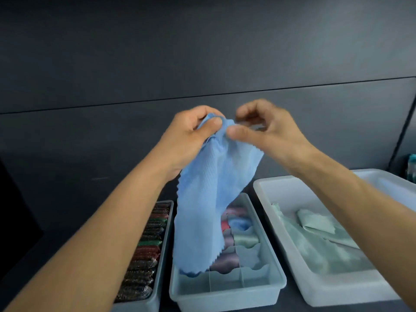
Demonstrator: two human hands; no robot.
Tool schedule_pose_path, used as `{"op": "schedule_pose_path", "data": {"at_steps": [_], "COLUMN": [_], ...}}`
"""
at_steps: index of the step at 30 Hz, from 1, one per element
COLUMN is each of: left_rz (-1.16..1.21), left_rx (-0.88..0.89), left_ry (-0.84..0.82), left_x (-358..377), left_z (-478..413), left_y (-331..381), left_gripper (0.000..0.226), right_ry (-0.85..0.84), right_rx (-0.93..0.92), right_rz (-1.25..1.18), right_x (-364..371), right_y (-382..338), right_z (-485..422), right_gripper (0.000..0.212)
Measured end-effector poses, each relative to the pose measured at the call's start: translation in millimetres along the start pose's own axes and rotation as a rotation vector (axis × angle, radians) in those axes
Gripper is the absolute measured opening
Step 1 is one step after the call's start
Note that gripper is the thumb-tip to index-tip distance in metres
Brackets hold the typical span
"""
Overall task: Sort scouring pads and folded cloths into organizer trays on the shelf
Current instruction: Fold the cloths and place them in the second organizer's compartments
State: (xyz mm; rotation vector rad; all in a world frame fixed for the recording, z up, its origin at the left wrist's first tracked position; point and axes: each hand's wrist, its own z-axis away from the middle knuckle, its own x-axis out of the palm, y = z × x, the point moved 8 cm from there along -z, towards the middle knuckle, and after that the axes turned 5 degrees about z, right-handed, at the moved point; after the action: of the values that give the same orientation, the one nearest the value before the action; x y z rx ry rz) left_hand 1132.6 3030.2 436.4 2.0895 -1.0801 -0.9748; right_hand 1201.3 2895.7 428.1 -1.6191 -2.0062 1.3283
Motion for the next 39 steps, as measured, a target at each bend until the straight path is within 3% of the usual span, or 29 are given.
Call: {"op": "schedule_pose_path", "data": {"at_steps": [2, 4, 9, 13, 16, 19, 21, 24, 27, 29, 31, 34, 39], "left_rz": [0.039, 0.08, 0.106, 0.085, 0.097, 0.105, 0.11, 0.122, 0.129, 0.138, 0.141, 0.163, 0.194], "left_rx": [-0.027, -0.039, -0.153, -0.187, -0.196, -0.206, -0.214, -0.238, -0.241, -0.245, -0.239, -0.224, -0.178], "left_ry": [-0.05, -0.037, -0.105, 0.037, 0.143, 0.193, 0.239, 0.312, 0.377, 0.444, 0.482, 0.413, 0.326], "left_x": [4, 3, -10, -30, -44, -53, -58, -65, -68, -69, -64, -40, 8], "left_z": [-1, 0, 15, 23, 28, 34, 37, 43, 48, 50, 52, 52, 57], "left_y": [1, 3, -11, -23, -36, -44, -51, -65, -71, -75, -76, -70, -50], "left_gripper": [0.02, 0.023, 0.021, 0.003, 0.02, 0.039, 0.036, 0.019, 0.006, 0.005, 0.013, 0.035, 0.027], "right_ry": [-0.217, -0.328, -0.369, -0.302, -0.257, -0.408, -0.447, -0.328, -0.115, 0.066, 0.221, 0.297, 0.254], "right_rx": [-0.007, 0.059, 0.147, 0.169, 0.162, 0.203, 0.245, 0.307, 0.331, 0.341, 0.347, 0.229, 0.026], "right_rz": [0.024, -0.027, -0.039, 0.009, 0.056, 0.166, 0.156, -0.08, -0.332, -0.4, -0.317, -0.05, 0.194], "right_x": [20, 30, 20, 12, 5, -4, -12, -27, -37, -40, -38, -27, 11], "right_y": [1, 8, 20, 24, 28, 39, 48, 67, 81, 86, 85, 66, 24], "right_z": [3, 8, 19, 24, 28, 39, 45, 44, 40, 41, 45, 49, 49], "right_gripper": [0.044, 0.035, 0.016, 0.023, 0.029, 0.045, 0.037, 0.029, 0.053, 0.031, 0.016, 0.045, 0.052]}}
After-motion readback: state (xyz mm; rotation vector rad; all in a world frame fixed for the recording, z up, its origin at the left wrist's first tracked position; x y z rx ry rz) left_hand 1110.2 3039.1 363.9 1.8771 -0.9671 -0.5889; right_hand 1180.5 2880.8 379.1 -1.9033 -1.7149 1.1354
